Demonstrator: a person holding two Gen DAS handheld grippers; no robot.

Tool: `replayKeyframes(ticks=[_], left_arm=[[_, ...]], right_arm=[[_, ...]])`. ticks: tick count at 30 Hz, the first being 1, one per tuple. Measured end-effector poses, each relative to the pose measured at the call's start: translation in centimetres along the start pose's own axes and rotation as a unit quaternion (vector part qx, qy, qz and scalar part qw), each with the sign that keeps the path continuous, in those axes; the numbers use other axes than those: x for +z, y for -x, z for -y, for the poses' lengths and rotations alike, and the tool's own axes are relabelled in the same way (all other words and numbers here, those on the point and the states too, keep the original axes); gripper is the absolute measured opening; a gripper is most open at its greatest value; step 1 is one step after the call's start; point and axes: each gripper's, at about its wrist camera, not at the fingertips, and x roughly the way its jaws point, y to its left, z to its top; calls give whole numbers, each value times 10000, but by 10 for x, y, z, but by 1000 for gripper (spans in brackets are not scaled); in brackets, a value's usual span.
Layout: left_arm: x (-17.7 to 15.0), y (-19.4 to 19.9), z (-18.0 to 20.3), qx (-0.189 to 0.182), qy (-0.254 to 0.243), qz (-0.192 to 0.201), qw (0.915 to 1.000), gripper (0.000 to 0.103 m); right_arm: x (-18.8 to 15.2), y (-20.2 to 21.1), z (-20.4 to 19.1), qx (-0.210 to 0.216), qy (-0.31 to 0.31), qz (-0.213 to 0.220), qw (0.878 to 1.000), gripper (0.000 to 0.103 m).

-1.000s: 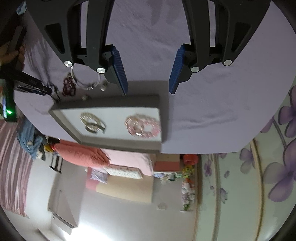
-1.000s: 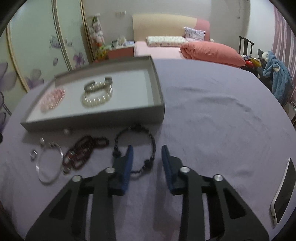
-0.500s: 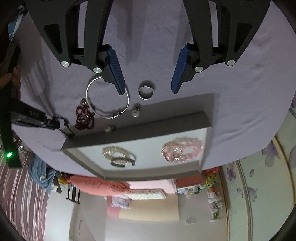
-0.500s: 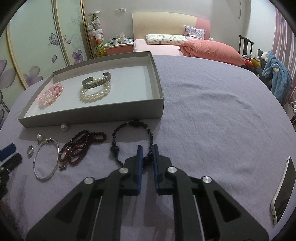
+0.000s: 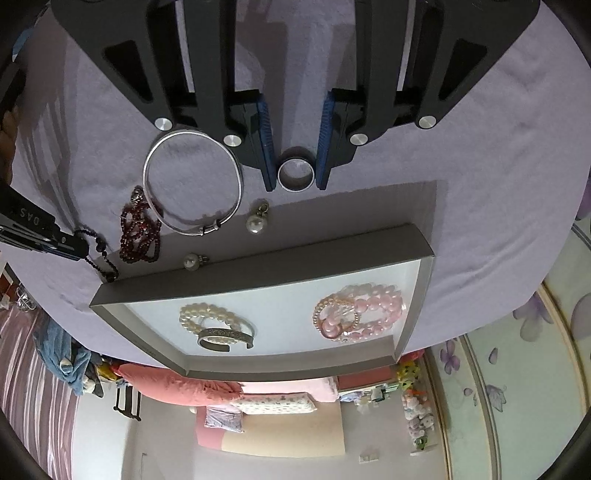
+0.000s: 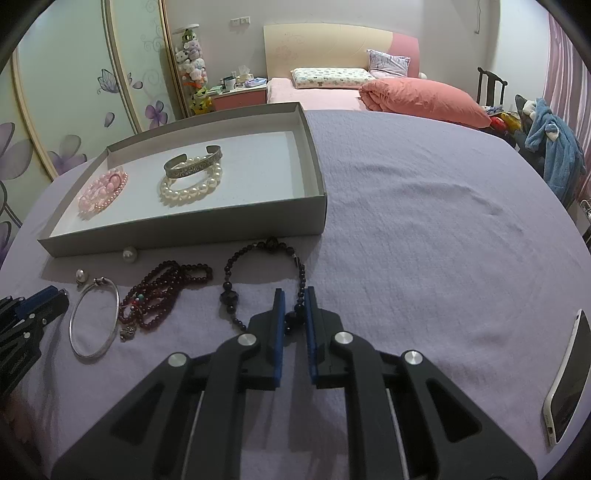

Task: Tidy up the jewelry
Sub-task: 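Grasp the silver ring with the left tool while the right tool grasps the black bead bracelet, then lift the ring and black bracelet with both tools and carry them over the tray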

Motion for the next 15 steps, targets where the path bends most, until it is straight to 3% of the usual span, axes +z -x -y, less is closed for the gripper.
replayKeyframes(ticks=[6,15], left_arm=[[-7,6,-19,258,81,-15,9996,23],[-7,7,-33,234,178,-20,9996,23]], right_arm=[[1,0,1,16,-10,-2,10000,12],[0,0,1,19,-11,-1,10000,12]])
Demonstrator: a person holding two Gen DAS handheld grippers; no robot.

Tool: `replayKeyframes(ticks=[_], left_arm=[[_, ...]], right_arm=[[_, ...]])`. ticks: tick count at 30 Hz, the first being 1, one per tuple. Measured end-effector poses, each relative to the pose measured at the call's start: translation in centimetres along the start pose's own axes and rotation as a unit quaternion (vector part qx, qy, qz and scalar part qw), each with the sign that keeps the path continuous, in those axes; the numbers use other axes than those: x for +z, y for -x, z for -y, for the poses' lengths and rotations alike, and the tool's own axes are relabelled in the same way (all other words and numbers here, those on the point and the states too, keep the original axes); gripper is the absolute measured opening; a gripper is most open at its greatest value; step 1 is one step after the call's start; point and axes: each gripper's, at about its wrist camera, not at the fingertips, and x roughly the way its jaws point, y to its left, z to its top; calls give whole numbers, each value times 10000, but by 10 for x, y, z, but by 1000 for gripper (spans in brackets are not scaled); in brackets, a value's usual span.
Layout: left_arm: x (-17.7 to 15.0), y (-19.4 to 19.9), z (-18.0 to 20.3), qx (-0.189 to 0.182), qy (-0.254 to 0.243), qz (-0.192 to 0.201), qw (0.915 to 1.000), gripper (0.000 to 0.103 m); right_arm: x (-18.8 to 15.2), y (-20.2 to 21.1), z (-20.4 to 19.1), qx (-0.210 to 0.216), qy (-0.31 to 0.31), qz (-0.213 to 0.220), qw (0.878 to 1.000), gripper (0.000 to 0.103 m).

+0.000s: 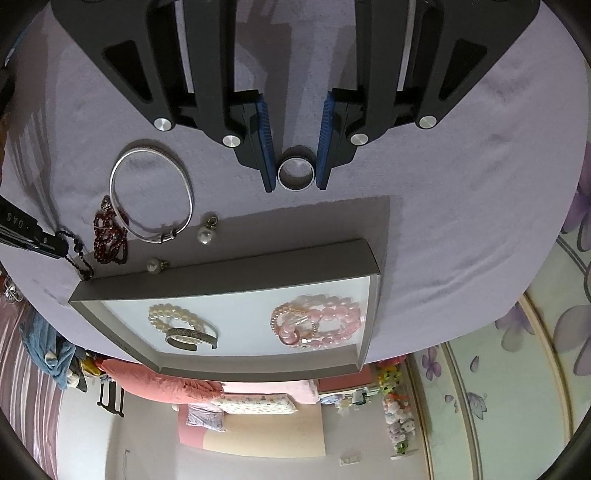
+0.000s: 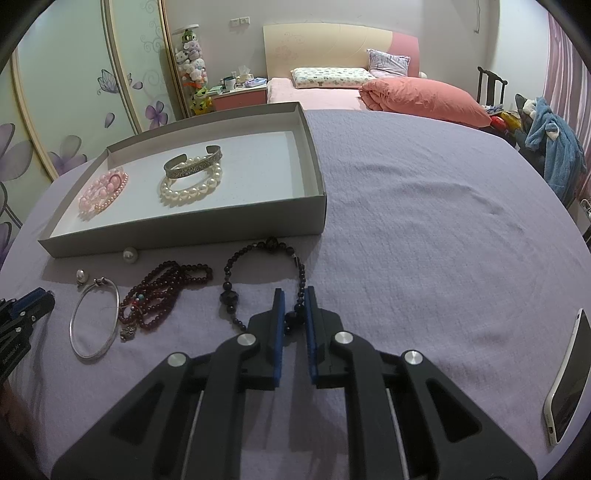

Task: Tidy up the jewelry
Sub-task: 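Lift the ring and black bracelet with both tools and carry them over the tray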

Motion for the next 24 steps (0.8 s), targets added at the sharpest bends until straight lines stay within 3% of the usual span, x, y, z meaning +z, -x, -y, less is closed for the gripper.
replayKeyframes(ticks=[24], left_arm=[[0,0,1,-22,12,-1,10000,24]], right_arm=[[0,0,0,6,-3,0,10000,12]])
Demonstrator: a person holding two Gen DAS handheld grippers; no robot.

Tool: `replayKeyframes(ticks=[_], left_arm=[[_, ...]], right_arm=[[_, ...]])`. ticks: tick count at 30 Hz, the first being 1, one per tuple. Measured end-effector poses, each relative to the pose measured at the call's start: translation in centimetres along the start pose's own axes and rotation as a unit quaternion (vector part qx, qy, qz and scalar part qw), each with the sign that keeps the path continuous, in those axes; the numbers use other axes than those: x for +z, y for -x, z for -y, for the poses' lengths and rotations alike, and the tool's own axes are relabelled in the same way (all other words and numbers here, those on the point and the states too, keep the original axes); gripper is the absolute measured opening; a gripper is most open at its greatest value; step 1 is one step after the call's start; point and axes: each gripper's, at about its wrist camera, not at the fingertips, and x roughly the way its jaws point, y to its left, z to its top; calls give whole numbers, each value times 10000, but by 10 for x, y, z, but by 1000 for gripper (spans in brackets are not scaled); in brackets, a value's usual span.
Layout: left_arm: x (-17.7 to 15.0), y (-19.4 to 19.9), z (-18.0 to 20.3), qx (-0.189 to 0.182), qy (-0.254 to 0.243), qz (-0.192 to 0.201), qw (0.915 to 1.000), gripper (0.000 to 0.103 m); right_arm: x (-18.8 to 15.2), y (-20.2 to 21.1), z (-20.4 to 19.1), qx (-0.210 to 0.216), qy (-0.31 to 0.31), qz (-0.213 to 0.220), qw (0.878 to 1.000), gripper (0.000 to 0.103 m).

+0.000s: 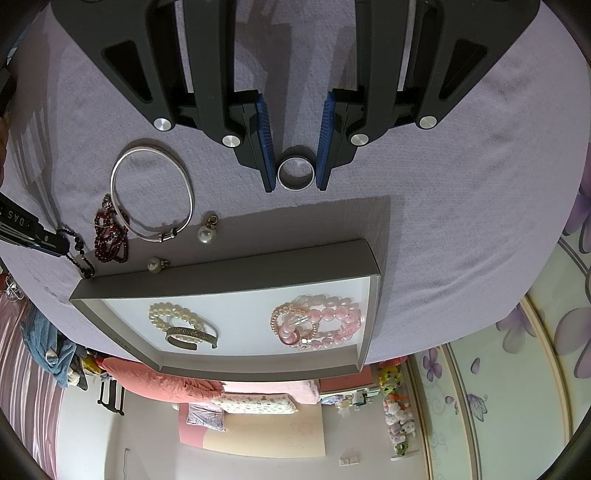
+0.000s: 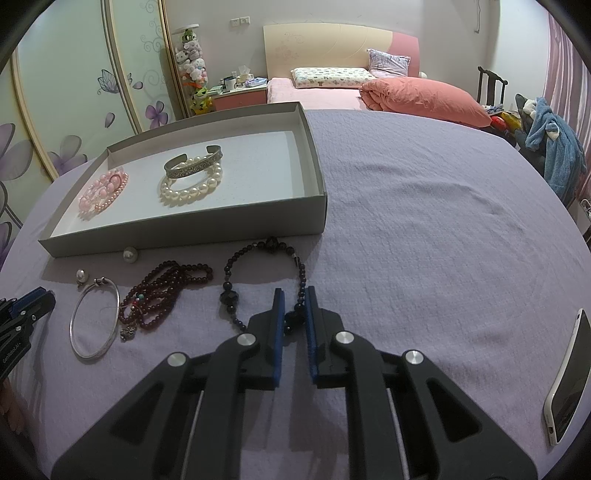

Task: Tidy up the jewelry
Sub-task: 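Lift the ring and black bracelet with both tools and carry them over the tray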

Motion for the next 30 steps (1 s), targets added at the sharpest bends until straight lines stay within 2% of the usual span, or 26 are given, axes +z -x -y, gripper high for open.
replayKeyframes(ticks=[9,14,20,24,30], left_arm=[[0,0,-1,-53,101,18,9999,23],[-5,9,-14,-155,473,152,9986,23],[-8,33,-12,-89,497,697,9963,23],[-6,50,-6,20,458,1127,9926,23],[-6,79,10,298,317,1909,9806,23]], right_arm=[[0,1,3,107,-101,47,9999,11],[-3,28,2,527,-265,672,9960,11],[-1,68,-9,967,-386,1422,9843,11],[-3,87,-19,1108,-369,1727,9780,11],[-4,111,-35,1219,-269,2121,9692,11]])
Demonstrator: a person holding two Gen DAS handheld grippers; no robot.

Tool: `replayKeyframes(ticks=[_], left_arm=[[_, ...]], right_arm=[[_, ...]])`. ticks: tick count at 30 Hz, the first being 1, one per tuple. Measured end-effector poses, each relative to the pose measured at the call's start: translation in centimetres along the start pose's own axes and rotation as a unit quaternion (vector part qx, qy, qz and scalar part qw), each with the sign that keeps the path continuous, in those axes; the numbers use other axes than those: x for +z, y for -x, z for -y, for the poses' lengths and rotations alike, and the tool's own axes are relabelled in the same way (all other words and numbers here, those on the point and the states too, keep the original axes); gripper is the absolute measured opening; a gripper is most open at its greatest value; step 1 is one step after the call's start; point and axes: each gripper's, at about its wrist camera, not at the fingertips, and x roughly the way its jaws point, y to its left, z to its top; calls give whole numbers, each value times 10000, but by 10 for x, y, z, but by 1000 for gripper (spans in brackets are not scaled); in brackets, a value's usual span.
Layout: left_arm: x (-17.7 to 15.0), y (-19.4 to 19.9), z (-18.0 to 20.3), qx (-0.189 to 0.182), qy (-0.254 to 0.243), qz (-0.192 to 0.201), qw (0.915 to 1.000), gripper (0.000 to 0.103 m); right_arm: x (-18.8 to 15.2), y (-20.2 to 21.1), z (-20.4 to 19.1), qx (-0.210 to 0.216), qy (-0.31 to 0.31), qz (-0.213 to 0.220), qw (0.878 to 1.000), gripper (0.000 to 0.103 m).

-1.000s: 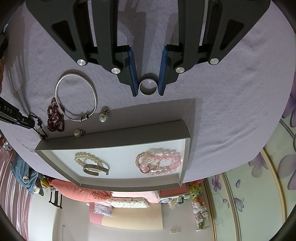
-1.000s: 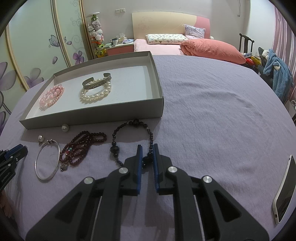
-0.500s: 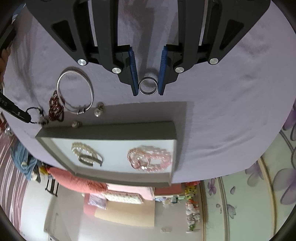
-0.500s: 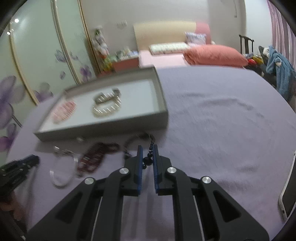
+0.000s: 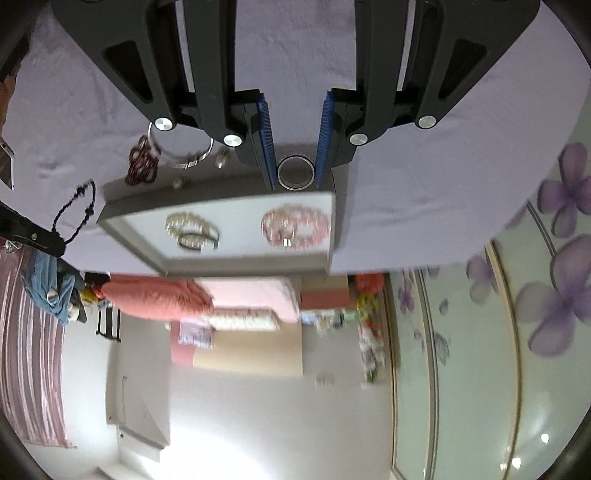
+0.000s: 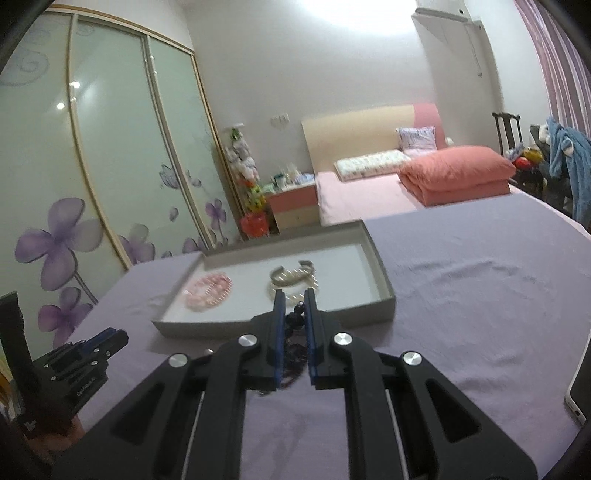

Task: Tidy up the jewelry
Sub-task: 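Lift the ring and black bracelet with both tools and carry them over the tray, then lower the ring and black bracelet into the tray and open both tools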

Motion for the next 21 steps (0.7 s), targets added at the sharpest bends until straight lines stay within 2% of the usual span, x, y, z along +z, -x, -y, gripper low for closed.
replayKeyframes(ticks=[3,9,15,21], left_arm=[[7,12,7,66,-55,374,9993,23],[17,25,18,119,-82,841,9964,23],[24,24,23,138,-31,1002,9949,23],[28,16,23,164,12,1041,9944,23]], right_arm=[[3,8,-14,37,160,217,9996,11],[8,24,-36,-9,513,701,9962,11],[11,28,-50,-152,796,1042,9913,11],[13,22,-58,-237,918,1208,9881,11]])
